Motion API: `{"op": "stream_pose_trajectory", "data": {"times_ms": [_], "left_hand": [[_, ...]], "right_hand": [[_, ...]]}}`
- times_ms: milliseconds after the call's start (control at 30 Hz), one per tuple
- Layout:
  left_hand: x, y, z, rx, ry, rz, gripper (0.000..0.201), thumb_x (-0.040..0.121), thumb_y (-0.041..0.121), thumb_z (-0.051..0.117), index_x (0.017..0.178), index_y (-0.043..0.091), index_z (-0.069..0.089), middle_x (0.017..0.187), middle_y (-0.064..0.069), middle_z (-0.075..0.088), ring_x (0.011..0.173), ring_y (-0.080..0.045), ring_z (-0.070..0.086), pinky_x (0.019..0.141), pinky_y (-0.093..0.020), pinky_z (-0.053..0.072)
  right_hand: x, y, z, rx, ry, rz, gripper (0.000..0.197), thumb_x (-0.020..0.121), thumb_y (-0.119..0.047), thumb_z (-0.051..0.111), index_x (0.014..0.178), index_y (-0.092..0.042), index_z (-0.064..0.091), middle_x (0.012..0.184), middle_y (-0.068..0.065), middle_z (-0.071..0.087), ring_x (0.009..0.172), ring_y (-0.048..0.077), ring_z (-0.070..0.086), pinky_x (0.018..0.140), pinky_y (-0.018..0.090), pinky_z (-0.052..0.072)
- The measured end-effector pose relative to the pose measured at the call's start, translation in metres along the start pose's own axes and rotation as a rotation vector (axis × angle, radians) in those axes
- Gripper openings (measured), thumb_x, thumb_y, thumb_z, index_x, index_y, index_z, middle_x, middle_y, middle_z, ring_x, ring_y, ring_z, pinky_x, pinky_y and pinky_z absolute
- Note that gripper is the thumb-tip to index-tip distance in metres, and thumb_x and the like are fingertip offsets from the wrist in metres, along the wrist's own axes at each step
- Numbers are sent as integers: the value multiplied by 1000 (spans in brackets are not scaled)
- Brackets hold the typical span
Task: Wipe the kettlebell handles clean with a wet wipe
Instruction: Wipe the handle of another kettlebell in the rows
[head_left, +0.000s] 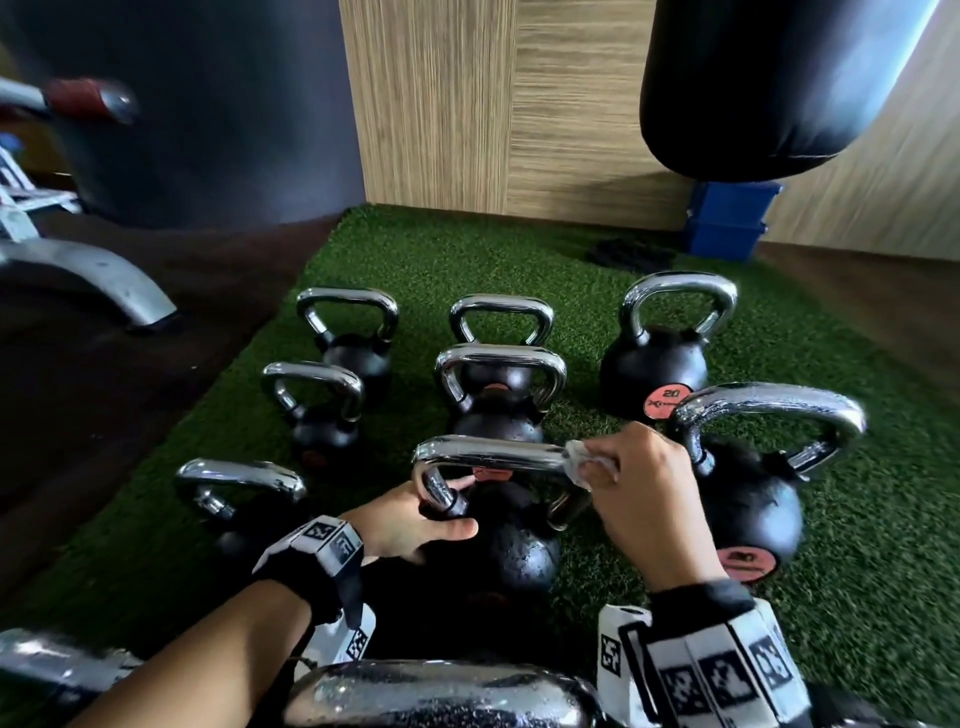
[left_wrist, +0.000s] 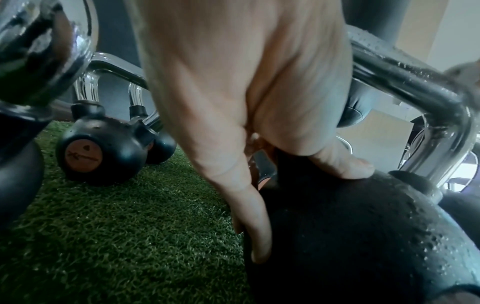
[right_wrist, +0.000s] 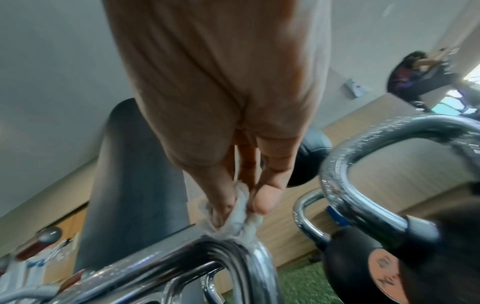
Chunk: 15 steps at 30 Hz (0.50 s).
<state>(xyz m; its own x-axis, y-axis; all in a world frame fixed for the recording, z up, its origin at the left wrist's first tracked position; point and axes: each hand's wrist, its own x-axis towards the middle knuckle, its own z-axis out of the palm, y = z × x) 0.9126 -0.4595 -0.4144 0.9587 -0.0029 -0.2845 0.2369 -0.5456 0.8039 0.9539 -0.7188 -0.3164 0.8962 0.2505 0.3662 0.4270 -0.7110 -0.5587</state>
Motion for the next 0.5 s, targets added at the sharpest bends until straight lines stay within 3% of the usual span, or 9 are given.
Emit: {"op": "stream_pose_trajectory", "data": {"times_ms": [100, 133, 200, 267, 333, 367, 467, 500], "left_hand": [[0, 2, -1, -19, -21, 13, 70, 91, 42, 74, 153, 38, 43, 146, 20, 36, 137, -3, 37, 111, -34, 47], [0, 3, 0, -35, -25, 15, 69, 92, 40, 74, 153, 38, 42, 144, 22, 38, 134, -1, 39, 108, -31, 48], [-2, 3, 0, -68, -28, 17, 66, 92, 39, 74, 151, 40, 43, 135, 30, 41, 124, 4, 42, 89, -18, 53], [-4, 2, 1, -85, -30, 12, 65, 92, 40, 74, 149, 44, 43, 124, 39, 38, 118, 7, 43, 71, -13, 56], [-3, 1, 1, -114, -40, 0, 64, 91, 41, 74, 147, 48, 43, 124, 40, 39, 115, 7, 46, 70, -19, 60], [-2, 0, 0, -121, -45, -4, 64, 91, 42, 74, 146, 49, 43, 126, 39, 40, 117, 5, 47, 72, -19, 61], [-2, -1, -2, -57, -51, 15, 67, 88, 51, 73, 148, 51, 41, 141, 31, 37, 133, 1, 37, 69, 2, 47], [-1, -2, -2, -53, -51, 19, 69, 88, 52, 73, 148, 51, 41, 145, 27, 36, 132, 3, 37, 69, 3, 46]], "right_hand": [[-4, 8, 5, 14, 55, -9, 10, 78, 2, 77, 83, -6, 78, 81, 5, 68, 70, 15, 54, 59, 16, 30], [-4, 10, 6, 36, 70, -26, 13, 77, 4, 78, 83, -7, 78, 81, 6, 70, 70, 15, 54, 60, 14, 31], [-7, 14, 8, 66, 96, -24, 18, 76, 4, 78, 87, -11, 81, 82, 5, 73, 69, 12, 55, 62, 8, 33], [-12, 20, 10, 91, 83, 44, 19, 77, 2, 79, 86, -15, 82, 78, -1, 74, 61, 1, 54, 62, -3, 33], [-16, 26, 13, 106, 50, 121, 17, 78, 1, 78, 80, -16, 82, 66, -9, 67, 59, -13, 50, 60, -4, 35], [-17, 29, 14, 107, 34, 146, 16, 79, 0, 78, 78, -16, 81, 63, -11, 65, 61, -13, 50, 59, -2, 37], [-18, 35, 17, 92, 7, 163, 13, 79, -6, 79, 72, -17, 79, 62, -8, 69, 60, 2, 61, 56, 9, 39], [-18, 36, 18, 95, -5, 171, 14, 78, -7, 80, 70, -18, 78, 61, -7, 70, 61, 6, 63, 57, 12, 41]]}}
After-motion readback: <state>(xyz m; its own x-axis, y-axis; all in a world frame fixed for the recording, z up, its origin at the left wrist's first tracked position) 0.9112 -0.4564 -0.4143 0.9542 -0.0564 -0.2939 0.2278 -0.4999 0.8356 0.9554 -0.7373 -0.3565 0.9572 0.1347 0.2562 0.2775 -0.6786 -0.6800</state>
